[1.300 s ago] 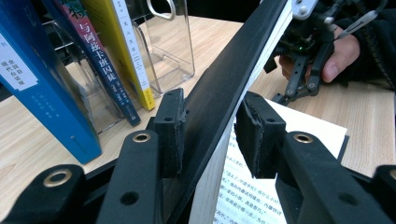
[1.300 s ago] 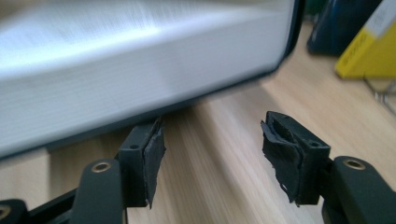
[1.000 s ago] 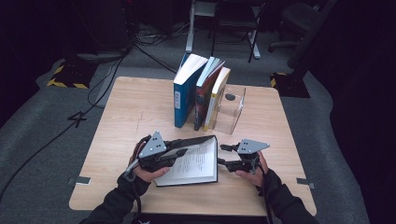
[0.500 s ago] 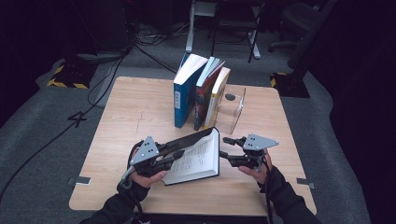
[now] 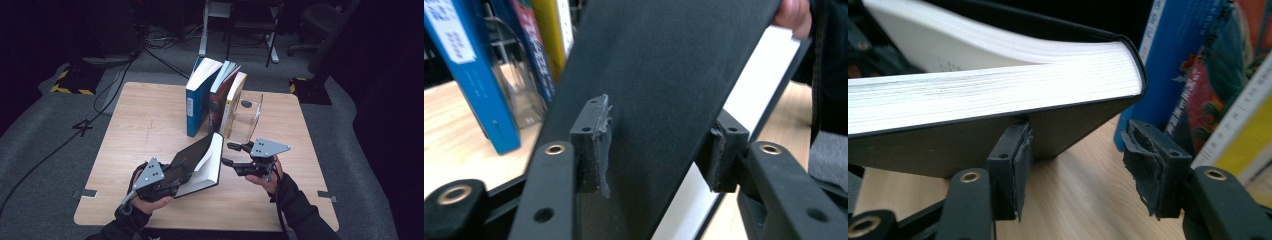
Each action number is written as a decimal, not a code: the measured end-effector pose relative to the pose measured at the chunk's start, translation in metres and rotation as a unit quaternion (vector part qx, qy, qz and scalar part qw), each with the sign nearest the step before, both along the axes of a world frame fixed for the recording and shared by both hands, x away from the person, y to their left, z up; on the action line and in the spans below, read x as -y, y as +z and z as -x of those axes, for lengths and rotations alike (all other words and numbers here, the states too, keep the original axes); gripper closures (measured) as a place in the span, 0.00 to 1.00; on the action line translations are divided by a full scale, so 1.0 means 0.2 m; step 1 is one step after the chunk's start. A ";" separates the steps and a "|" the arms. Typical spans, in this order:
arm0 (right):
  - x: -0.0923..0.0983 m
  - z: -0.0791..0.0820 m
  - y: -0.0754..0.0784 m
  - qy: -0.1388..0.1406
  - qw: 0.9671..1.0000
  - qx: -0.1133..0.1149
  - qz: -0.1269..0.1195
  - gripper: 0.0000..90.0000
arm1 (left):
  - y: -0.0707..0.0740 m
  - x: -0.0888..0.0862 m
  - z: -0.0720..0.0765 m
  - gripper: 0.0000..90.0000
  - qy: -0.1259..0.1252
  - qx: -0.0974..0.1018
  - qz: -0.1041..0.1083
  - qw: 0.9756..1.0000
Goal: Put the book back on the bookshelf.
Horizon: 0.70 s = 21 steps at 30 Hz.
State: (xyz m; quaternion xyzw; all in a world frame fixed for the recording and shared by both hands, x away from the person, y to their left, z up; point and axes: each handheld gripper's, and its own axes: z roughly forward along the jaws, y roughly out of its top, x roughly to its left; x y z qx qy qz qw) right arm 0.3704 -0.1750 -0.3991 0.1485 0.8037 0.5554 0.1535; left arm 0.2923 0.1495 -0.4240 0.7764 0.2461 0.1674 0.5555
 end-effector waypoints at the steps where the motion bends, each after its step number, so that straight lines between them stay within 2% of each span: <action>1: -0.01 0.00 0.00 0.002 1.000 0.001 -0.001 0.50 | -0.01 0.01 0.00 0.55 -0.006 -0.004 -0.007 1.000; 5: -0.02 0.01 0.01 0.003 1.000 0.003 0.000 0.50 | -0.01 0.02 0.01 0.57 -0.008 -0.006 -0.015 1.000; 7: -0.02 0.01 0.01 0.003 1.000 0.003 -0.003 0.50 | -0.01 0.03 0.01 0.59 -0.016 0.002 -0.026 1.000; 9: -0.02 0.01 0.01 0.001 1.000 0.003 -0.003 0.50 | 0.00 0.03 0.00 0.59 -0.024 0.001 -0.025 0.999; 15: 0.03 0.01 0.02 -0.010 1.000 0.007 -0.011 0.50 | -0.01 0.07 -0.05 0.59 -0.050 -0.005 -0.002 0.999; 16: 0.05 0.01 0.03 -0.012 1.000 0.007 -0.014 0.50 | -0.01 0.09 -0.06 0.59 -0.055 -0.009 0.008 0.998; 21: 0.11 0.02 0.06 -0.025 0.999 0.020 -0.015 0.50 | -0.02 0.16 -0.11 0.59 -0.082 -0.015 0.021 0.996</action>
